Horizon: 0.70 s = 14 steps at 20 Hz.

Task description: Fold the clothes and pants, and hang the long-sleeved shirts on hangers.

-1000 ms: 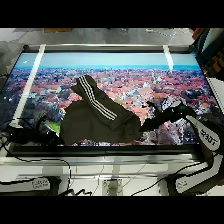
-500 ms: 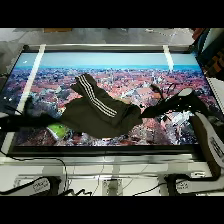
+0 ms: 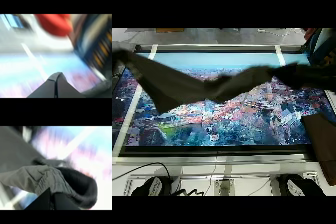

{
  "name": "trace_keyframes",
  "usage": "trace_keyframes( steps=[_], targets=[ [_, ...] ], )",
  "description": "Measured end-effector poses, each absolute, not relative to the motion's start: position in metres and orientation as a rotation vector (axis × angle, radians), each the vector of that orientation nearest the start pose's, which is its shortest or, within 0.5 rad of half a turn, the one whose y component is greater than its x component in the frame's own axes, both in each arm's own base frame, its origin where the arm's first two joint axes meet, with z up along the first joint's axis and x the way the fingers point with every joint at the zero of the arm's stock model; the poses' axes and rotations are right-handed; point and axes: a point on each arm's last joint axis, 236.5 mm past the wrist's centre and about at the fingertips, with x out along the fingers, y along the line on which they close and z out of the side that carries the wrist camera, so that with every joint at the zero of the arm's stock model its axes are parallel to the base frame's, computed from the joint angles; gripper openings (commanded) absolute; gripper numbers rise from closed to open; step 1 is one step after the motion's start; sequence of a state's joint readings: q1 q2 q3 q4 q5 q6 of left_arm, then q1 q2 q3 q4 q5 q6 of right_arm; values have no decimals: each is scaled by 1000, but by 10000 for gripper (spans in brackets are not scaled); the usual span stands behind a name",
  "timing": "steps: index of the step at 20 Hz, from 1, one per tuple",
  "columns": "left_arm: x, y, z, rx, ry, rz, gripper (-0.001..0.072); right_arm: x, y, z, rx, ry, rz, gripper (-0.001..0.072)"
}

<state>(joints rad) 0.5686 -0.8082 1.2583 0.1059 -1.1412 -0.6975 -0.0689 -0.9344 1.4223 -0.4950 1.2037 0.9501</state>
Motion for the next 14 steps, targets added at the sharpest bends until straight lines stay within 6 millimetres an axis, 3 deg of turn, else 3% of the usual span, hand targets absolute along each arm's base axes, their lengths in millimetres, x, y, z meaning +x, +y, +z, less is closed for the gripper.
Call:
trace_keyframes(
  steps=[3, 5, 7, 9, 11, 14],
  targets=[
    [293, -36, 471, -194, -259, -436, 8, 291, 169, 419, 180, 139, 844, 35],
    [265, -36, 500, -153, -366, -366, 7, 265, 168, 448, 208, 66, 836, 34],
    [245, -38, 514, -98, -423, -307, 7, 243, 169, 466, 244, 26, 841, 34],
    [237, -34, 516, -51, -431, -246, 7, 233, 168, 476, 268, 3, 837, 34],
    [247, -26, 503, -64, -373, -219, 7, 241, 163, 476, 289, 7, 807, 33],
    [295, -17, 449, -156, -155, -277, 6, 294, 150, 441, 359, 120, 728, 33]
  ],
)
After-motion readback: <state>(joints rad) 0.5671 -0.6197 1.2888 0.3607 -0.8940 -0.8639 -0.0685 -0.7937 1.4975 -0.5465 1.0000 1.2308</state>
